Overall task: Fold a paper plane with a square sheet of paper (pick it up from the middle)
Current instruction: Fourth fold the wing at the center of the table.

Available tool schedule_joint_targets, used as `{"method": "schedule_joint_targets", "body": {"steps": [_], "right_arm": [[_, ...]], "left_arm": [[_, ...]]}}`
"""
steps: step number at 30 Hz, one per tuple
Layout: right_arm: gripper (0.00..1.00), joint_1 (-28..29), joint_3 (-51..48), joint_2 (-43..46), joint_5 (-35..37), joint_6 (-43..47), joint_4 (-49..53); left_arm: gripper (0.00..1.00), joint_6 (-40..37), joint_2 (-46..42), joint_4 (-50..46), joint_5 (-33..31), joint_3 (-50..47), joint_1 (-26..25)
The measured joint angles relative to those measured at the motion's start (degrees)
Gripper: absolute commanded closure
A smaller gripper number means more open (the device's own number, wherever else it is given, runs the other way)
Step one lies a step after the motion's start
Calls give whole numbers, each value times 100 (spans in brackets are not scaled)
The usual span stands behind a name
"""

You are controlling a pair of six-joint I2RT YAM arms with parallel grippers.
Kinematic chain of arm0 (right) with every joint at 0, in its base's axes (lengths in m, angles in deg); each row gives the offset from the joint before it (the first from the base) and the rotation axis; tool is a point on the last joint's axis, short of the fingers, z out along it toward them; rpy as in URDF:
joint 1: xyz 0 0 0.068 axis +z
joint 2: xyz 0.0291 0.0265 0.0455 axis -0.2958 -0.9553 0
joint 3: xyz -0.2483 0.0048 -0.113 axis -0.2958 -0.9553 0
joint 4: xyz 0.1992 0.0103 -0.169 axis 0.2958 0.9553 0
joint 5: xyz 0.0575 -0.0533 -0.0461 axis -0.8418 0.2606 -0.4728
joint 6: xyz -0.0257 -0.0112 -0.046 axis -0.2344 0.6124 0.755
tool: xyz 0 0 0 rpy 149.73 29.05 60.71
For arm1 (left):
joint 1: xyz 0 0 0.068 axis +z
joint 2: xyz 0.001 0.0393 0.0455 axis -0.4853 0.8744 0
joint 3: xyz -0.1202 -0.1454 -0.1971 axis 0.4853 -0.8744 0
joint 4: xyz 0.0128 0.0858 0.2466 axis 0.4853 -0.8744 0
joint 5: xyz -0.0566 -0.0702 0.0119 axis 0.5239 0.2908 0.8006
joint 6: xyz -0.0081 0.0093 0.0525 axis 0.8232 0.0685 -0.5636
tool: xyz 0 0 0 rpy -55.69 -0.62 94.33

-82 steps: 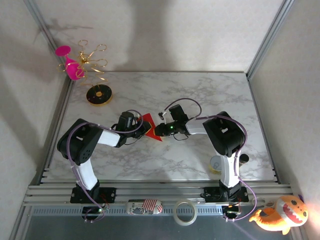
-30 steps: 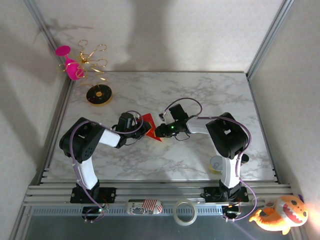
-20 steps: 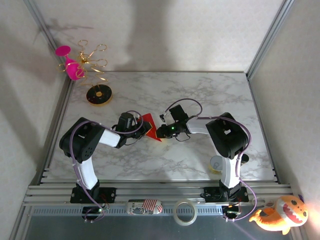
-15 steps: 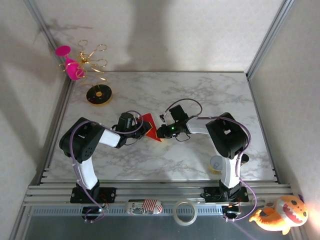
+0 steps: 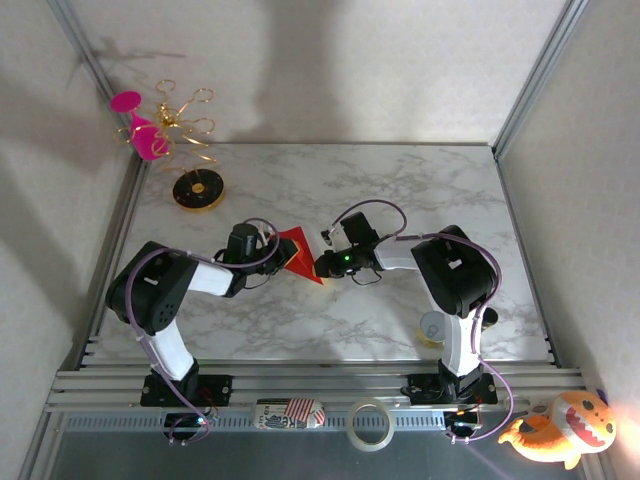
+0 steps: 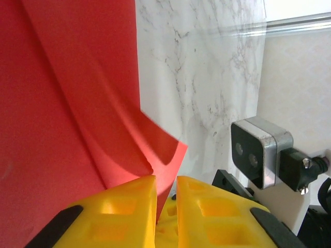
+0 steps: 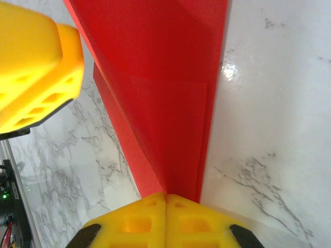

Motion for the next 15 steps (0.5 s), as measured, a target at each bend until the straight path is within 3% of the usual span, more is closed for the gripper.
{"method": "schedule_joint_targets", "body": {"steps": [15], "right_arm": [[92,-46,-173,17,-109,-192,-350]], "left_arm": [[86,7,476,153,229,173,-131]]}}
